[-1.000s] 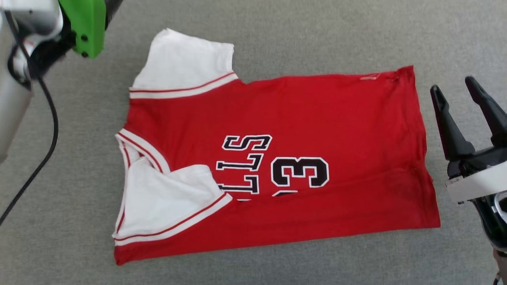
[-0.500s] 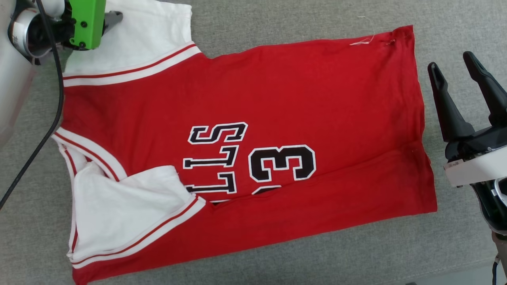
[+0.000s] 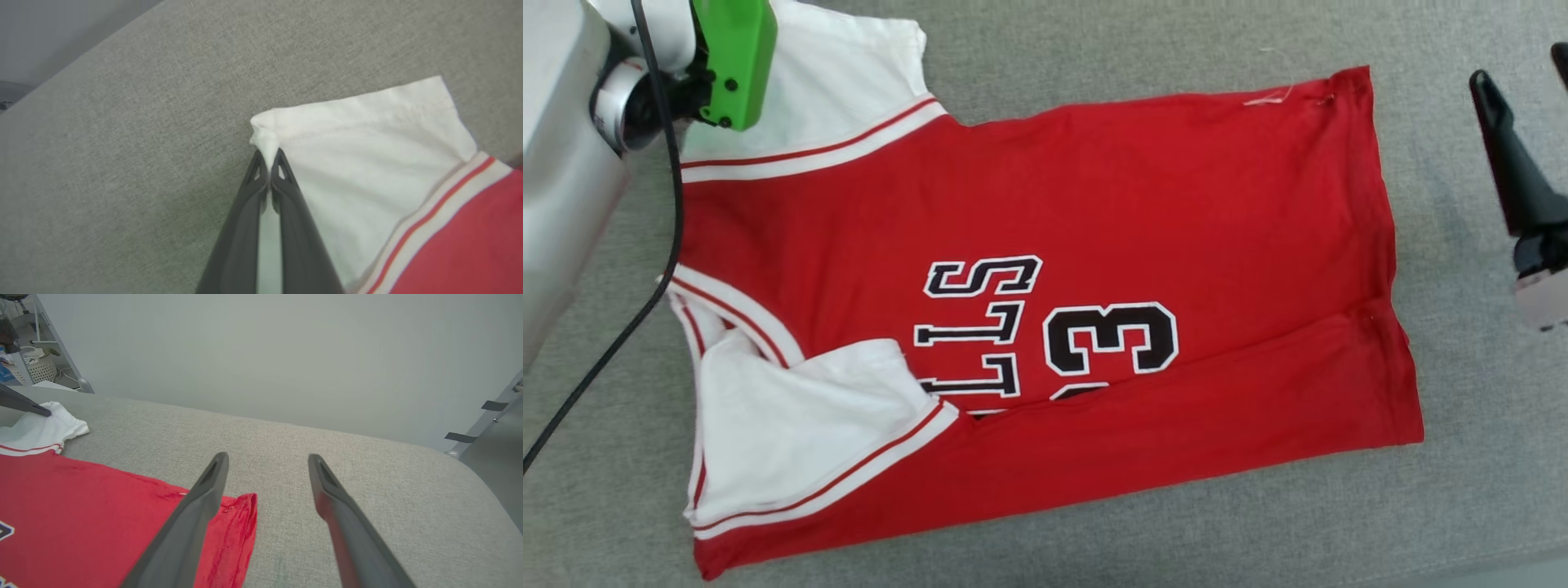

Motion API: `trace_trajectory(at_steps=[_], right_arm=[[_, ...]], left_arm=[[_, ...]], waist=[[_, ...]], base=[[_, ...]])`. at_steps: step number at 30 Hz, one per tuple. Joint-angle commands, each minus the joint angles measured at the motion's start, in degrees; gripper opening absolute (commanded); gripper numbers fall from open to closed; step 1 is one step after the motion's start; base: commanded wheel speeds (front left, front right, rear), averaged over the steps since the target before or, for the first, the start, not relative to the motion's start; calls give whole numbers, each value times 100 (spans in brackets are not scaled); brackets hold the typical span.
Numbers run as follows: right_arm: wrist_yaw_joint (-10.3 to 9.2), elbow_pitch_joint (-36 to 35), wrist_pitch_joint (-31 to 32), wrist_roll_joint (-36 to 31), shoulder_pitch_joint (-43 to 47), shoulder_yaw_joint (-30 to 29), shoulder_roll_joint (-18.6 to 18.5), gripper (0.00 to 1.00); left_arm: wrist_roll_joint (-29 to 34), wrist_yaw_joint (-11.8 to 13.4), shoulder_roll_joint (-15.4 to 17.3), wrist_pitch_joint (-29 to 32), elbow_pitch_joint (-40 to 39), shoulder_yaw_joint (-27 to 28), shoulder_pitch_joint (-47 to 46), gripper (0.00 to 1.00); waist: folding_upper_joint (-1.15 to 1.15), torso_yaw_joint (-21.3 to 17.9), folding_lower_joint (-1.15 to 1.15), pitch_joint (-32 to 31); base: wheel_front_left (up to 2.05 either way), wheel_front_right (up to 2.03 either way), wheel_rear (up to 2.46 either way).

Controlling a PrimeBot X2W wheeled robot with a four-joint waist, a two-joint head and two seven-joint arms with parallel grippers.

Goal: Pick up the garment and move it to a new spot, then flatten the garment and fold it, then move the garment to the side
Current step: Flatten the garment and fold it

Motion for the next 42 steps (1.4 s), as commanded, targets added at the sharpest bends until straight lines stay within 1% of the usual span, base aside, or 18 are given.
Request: trace_trajectory(at_steps=[1,5,8,11,15,18,21,27,30,32,33,34,36,37,42], right_arm=[[-5,36,200,101,-208,57,-191,100],[-5,150,1046,428,-670,374,-754,100],[-5,333,1797,780,-1086,750,-1136,100],[-5,581,2627,1146,-1480,1193,-1437,100],[-5,1051,3645,1448,-1906,1712,-1651,100],[-5,1480,4142,1498,-2180,1980,-1670,100],[-5,1927,4361,1504,-2430,2172,-1546,100],[-5,2736,4255,1334,-2654,2548,-1179,100],[-5,3037,4224,1333,-2555,2856,-1076,100],[-5,3116,4179,1430,-2489,3044,-1048,100],[-5,3134,4075,1476,-2483,3097,-1046,37],[-5,3140,3960,1501,-2493,3133,-1056,0],[-5,3168,3662,1516,-2533,3187,-1101,0],[-5,3212,3335,1590,-2556,3175,-1123,0],[-5,3104,2481,1779,-2440,3171,-1197,0]], left_arm=[[4,-14,53,-172,-106,-34,102,0],[28,-14,121,-635,-520,-151,219,0],[23,-14,134,-961,-862,-223,370,0],[67,-15,149,-1171,-1178,-310,501,0],[158,-12,141,-1356,-1512,-371,585,0],[212,20,120,-1446,-1714,-384,601,0],[275,60,119,-1507,-1902,-382,568,0],[377,115,168,-1595,-2137,-355,479,0],[374,121,179,-1666,-2152,-341,501,0],[372,119,187,-1714,-2126,-346,533,0],[359,118,193,-1747,-2101,-340,557,0],[352,116,205,-1774,-2076,-339,579,0],[342,112,239,-1860,-2008,-330,635,0],[320,107,268,-1946,-1933,-330,716,0],[228,103,401,-2195,-1885,-359,1101,0]], waist=[[0,269,-1,-301],[0,490,-1,-514],[0,659,-1,-613],[0,814,-1,-652],[0,986,-1,-618],[0,1088,-1,-551],[0,1181,-1,-444],[0,1282,-1,-232],[0,1292,-1,-196],[0,1288,-1,-202],[0,1274,-1,-221],[0,1258,-1,-246],[0,1213,-1,-340],[0,1171,-1,-484],[0,1091,-1,-1008]], base=[[0,0,0],[0,0,0],[0,0,0],[0,0,0],[0,0,0],[0,0,0],[0,0,0],[0,0,0],[0,0,0],[0,0,0],[0,0,0],[0,0,0],[0,0,0],[0,0,0],[0,0,0]])
